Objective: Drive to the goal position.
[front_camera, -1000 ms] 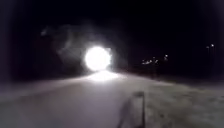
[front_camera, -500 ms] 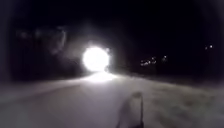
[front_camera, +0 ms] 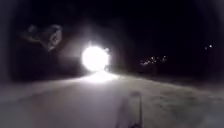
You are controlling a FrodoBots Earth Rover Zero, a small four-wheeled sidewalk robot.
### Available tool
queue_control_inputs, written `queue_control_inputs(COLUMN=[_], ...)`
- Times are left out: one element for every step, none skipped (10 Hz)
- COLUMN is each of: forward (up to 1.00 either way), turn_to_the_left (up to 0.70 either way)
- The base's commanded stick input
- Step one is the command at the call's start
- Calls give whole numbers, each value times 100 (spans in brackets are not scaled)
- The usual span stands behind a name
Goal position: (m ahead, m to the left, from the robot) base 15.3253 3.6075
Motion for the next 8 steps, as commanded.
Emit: queue_control_inputs(forward=[100,100,100,100,100,100,100,100], turn_to_the_left=[0,0,0,0,0,0,0,0])
